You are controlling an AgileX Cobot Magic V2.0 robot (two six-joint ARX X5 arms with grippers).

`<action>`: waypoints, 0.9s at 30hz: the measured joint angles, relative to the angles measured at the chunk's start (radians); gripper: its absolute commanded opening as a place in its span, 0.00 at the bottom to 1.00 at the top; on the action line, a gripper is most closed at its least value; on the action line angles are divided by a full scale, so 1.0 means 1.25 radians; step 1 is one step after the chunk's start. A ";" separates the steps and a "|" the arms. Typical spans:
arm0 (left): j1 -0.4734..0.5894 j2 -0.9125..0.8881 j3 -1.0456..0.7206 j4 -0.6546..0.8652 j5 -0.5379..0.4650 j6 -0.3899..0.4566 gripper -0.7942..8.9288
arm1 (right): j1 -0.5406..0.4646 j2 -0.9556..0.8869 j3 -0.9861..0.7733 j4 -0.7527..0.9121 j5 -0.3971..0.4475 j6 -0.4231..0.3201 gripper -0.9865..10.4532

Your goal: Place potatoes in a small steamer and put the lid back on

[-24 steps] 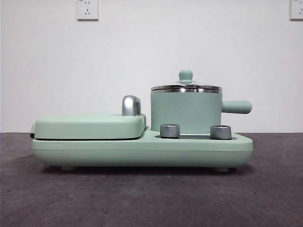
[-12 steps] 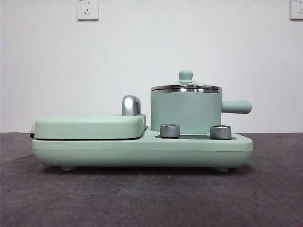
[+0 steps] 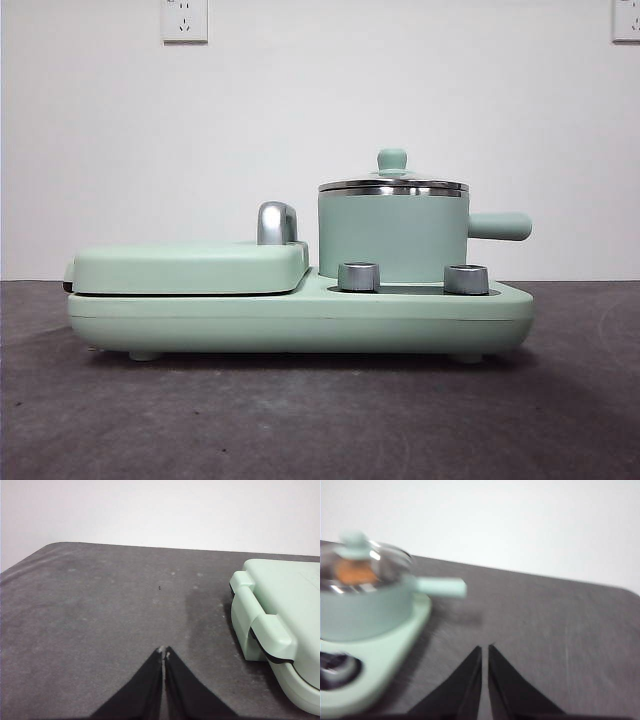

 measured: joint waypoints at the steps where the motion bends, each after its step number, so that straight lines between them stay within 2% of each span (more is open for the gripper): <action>1: 0.000 0.000 0.000 0.000 0.000 0.000 0.09 | -0.015 -0.027 -0.049 0.023 0.000 0.008 0.10; 7: 0.000 0.000 0.000 0.000 0.000 0.000 0.09 | -0.066 -0.100 -0.189 0.094 0.000 0.060 0.10; 12: 0.000 0.000 0.000 0.000 0.000 0.000 0.09 | -0.070 -0.099 -0.189 0.075 0.006 0.077 0.10; 27: 0.000 0.000 0.000 0.000 0.000 0.000 0.09 | -0.071 -0.099 -0.189 0.081 0.006 0.078 0.10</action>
